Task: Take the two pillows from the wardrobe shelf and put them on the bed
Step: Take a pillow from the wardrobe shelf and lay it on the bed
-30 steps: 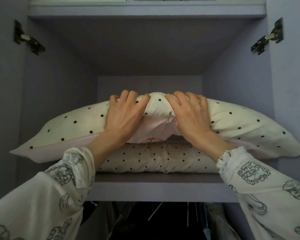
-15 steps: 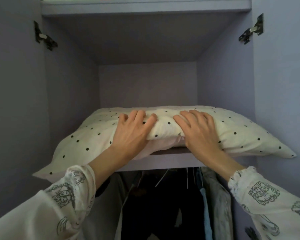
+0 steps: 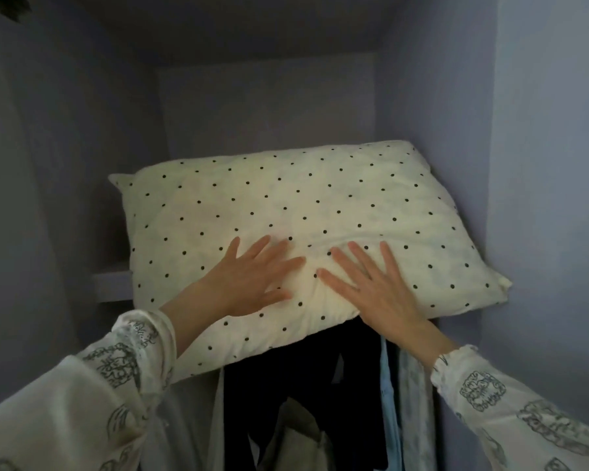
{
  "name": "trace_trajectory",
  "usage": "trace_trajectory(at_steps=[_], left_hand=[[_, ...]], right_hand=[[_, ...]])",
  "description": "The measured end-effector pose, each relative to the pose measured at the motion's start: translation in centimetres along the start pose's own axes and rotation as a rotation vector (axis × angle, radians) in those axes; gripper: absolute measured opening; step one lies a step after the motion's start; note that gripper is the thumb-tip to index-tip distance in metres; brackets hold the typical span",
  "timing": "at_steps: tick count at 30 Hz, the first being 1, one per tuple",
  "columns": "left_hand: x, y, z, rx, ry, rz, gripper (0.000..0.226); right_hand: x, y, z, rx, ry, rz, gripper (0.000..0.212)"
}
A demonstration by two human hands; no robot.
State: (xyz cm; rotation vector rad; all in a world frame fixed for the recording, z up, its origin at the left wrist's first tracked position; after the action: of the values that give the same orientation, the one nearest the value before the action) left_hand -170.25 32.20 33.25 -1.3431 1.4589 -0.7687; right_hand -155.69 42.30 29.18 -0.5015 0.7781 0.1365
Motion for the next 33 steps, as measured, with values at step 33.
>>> trace_trajectory(at_steps=[33], left_hand=[[-10.4, -6.0, -9.7, 0.191, -0.306, 0.634, 0.086]], right_hand=[[-5.8, 7.6, 0.8, -0.079, 0.286, 0.35, 0.056]])
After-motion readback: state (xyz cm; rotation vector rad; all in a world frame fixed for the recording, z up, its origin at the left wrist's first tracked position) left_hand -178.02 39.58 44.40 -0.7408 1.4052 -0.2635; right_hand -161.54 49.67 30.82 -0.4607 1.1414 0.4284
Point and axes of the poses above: each hand's wrist, its own x-axis away from the middle knuckle, its own y-axis out of the palm, z = x × y, the point moved 6 cm from there along -x, towards the middle knuckle, and after that the axes turned 12 degrees about x, right-handed, at the moved point
